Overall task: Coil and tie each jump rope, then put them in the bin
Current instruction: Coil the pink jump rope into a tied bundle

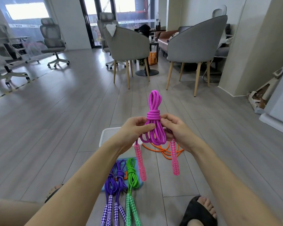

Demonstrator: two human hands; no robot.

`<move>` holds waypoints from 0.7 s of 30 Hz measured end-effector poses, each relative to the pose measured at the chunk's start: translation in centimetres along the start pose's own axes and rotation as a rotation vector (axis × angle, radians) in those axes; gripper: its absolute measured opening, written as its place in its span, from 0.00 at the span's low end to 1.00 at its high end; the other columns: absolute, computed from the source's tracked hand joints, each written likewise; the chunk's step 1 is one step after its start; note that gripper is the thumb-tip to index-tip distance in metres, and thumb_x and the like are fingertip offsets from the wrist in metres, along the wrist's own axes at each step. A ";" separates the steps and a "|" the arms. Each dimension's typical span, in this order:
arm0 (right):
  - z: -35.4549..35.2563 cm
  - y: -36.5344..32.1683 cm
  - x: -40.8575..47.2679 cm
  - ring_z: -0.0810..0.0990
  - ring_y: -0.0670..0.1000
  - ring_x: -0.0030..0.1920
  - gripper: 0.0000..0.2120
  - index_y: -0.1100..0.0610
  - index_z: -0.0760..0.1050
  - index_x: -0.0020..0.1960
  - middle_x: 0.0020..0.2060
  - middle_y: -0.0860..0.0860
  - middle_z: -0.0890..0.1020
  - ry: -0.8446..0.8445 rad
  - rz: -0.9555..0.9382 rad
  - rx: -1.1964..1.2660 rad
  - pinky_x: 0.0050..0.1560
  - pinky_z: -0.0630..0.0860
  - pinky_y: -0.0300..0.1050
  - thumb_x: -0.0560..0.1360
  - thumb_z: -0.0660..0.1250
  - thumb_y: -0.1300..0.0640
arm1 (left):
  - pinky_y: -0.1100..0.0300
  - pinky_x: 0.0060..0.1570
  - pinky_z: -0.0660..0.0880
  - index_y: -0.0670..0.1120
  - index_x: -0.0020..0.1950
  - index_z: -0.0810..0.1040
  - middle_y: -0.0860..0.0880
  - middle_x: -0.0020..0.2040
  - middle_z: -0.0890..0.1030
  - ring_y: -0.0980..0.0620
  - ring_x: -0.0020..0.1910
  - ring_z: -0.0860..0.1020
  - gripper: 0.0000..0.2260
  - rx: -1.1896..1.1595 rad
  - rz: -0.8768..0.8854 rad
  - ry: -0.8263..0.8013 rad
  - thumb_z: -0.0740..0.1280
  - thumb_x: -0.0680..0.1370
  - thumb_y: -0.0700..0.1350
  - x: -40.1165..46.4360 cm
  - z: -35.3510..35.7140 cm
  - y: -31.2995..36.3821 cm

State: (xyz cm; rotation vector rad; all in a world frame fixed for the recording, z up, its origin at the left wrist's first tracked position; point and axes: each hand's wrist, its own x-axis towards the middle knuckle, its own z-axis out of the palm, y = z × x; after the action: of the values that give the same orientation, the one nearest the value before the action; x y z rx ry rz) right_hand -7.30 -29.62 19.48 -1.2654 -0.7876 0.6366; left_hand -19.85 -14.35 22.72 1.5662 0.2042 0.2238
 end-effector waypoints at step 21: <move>1.6 -3.5 -0.6 0.62 0.46 0.21 0.11 0.61 0.69 0.54 0.34 0.59 0.75 0.004 0.053 -0.289 0.20 0.58 0.38 0.84 0.63 0.53 | 0.58 0.48 0.81 0.36 0.61 0.82 0.39 0.44 0.82 0.50 0.40 0.80 0.10 -0.107 -0.034 -0.018 0.67 0.81 0.34 -0.7 0.4 0.5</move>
State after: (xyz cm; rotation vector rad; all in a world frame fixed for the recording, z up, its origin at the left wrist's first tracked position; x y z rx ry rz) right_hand -8.90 -29.86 23.00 -1.5546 -0.8671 0.5755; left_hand -20.40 -14.89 23.21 1.4570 0.2013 0.1905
